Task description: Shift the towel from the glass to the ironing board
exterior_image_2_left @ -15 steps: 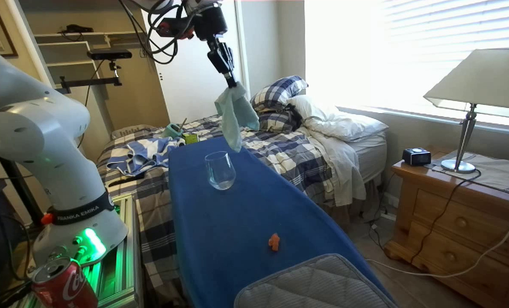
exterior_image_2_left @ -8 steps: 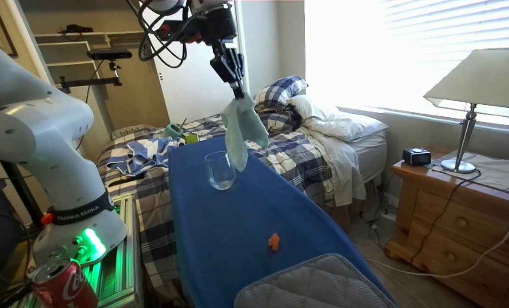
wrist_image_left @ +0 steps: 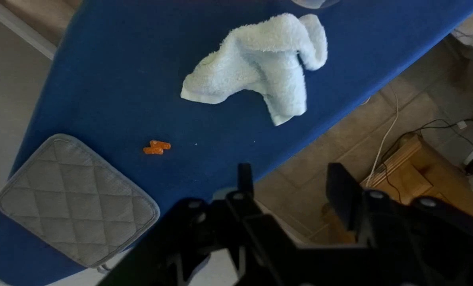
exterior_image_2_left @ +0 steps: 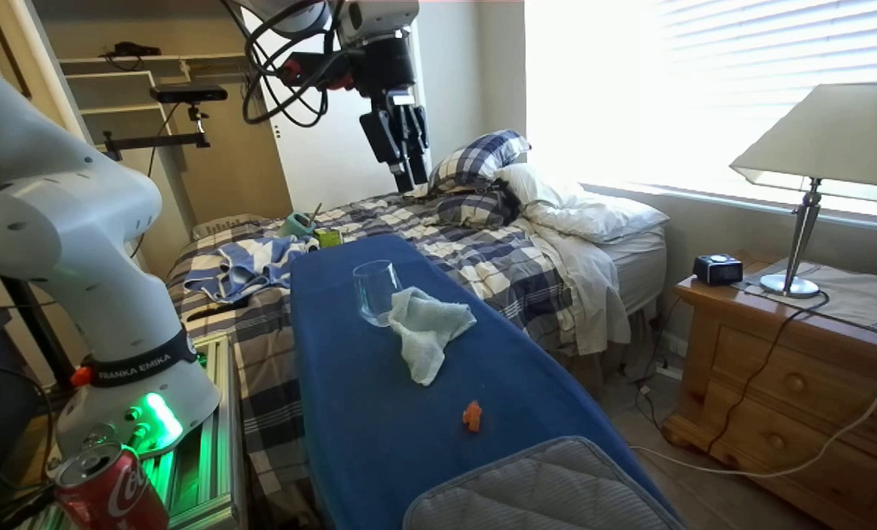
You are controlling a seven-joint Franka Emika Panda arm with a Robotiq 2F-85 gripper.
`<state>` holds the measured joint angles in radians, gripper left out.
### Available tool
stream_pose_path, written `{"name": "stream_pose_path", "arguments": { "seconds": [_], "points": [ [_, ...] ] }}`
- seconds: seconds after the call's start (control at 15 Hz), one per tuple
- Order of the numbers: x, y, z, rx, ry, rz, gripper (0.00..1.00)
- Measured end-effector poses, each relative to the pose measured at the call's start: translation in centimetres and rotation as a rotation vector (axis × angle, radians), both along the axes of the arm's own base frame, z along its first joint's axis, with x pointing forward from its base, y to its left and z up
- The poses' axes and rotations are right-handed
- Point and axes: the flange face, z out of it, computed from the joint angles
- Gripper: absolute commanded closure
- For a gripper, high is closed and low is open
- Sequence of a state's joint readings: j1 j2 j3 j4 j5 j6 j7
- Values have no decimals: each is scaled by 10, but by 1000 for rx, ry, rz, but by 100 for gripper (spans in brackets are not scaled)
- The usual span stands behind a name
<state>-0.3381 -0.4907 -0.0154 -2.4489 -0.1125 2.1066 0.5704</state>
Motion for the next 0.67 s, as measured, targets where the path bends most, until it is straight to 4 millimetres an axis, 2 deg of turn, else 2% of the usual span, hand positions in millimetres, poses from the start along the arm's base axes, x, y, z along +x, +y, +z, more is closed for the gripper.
{"name": "stream_pose_path", "arguments": {
  "seconds": [0.13,0.2,0.33,0.67],
  "points": [
    [0,1,-1,3,10,3,3],
    [-1,4,-2,11,23,14,1],
    [-3,14,2,29,57,76,0],
    [-12,48,27,44,145,272,0]
  ]
}}
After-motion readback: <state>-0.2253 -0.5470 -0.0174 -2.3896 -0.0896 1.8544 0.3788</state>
